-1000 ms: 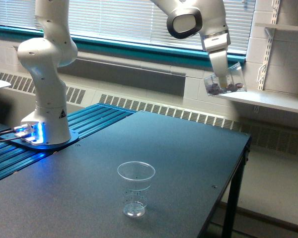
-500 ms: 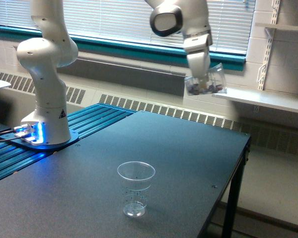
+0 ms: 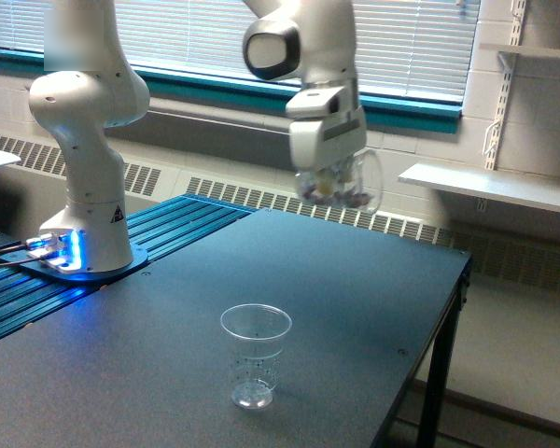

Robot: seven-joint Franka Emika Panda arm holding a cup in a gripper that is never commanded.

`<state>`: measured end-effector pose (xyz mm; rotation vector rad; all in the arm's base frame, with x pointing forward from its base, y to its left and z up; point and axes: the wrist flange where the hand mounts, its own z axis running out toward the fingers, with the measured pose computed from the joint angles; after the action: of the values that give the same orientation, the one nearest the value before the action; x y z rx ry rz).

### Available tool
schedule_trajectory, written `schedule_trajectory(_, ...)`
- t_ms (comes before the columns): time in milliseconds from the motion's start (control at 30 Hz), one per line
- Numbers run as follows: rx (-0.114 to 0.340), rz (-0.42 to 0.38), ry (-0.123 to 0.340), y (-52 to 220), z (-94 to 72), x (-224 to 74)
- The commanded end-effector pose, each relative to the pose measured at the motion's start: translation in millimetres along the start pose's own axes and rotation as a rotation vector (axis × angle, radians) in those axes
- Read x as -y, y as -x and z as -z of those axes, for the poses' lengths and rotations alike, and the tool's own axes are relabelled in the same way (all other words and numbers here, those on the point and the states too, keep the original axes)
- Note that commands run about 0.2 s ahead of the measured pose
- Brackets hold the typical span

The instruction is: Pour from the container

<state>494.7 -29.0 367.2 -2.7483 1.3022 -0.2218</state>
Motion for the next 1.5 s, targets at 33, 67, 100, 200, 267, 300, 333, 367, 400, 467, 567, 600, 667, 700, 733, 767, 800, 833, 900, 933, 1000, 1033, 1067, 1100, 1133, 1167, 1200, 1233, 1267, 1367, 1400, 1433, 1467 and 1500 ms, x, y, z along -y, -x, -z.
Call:
schedule_trajectory(33,0.003,-0.127,0.029,-1,-1.2,-23)
schedule_trajectory(67,0.003,-0.141,0.031,-2,-1.5,-27)
schedule_trajectory(100,0.004,-0.158,0.036,-3,-2.0,-32)
schedule_trajectory(200,0.002,-0.196,0.041,-5,-2.0,-42)
schedule_trajectory(267,0.001,-0.219,0.052,-7,-2.7,-50)
schedule_trajectory(300,0.001,-0.234,0.054,-7,-2.6,-53)
schedule_trajectory(333,0.0,-0.246,0.058,-8,-2.7,-57)
schedule_trajectory(367,-0.003,-0.262,0.061,-10,-2.8,-62)
schedule_trajectory(400,-0.003,-0.275,0.063,-11,-2.9,-65)
schedule_trajectory(467,-0.006,-0.3,0.072,-13,-3.8,-74)
schedule_trajectory(567,-0.006,-0.338,0.079,-18,-5.4,-87)
schedule_trajectory(600,-0.004,-0.343,0.08,-19,-6.3,-91)
schedule_trajectory(667,0.002,-0.354,0.091,-21,-8.8,-99)
schedule_trajectory(700,0.004,-0.359,0.095,-22,-10.1,-103)
schedule_trajectory(733,0.005,-0.364,0.096,-24,-11.2,-107)
schedule_trajectory(767,0.008,-0.37,0.095,-25,-12.3,-111)
schedule_trajectory(800,0.011,-0.374,0.097,-26,-13.2,-113)
schedule_trajectory(833,0.013,-0.379,0.1,-27,-14.3,-116)
schedule_trajectory(900,0.021,-0.393,0.096,-30,-15.1,-122)
schedule_trajectory(933,0.022,-0.398,0.091,-32,-15.0,-124)
schedule_trajectory(1000,0.025,-0.414,0.086,-35,-14.7,-129)
schedule_trajectory(1033,0.027,-0.423,0.083,-37,-14.9,-131)
schedule_trajectory(1067,0.026,-0.429,0.079,-38,-14.8,-132)
schedule_trajectory(1100,0.024,-0.437,0.074,-39,-14.0,-133)
schedule_trajectory(1133,0.023,-0.447,0.069,-42,-12.2,-136)
schedule_trajectory(1167,0.026,-0.454,0.069,-47,-8.2,-138)
schedule_trajectory(1200,0.026,-0.458,0.069,-49,-7.0,-138)
schedule_trajectory(1233,0.025,-0.462,0.066,-51,-5.8,-139)
schedule_trajectory(1267,0.026,-0.467,0.06,-53,-4.8,-139)
schedule_trajectory(1367,0.034,-0.481,0.049,-57,-3.0,-139)
schedule_trajectory(1400,0.039,-0.483,0.044,-59,-2.3,-139)
schedule_trajectory(1433,0.046,-0.485,0.046,-60,-2.5,-139)
schedule_trajectory(1467,0.051,-0.487,0.048,-60,-2.8,-139)
schedule_trajectory(1500,0.059,-0.492,0.046,-61,-2.9,-139)
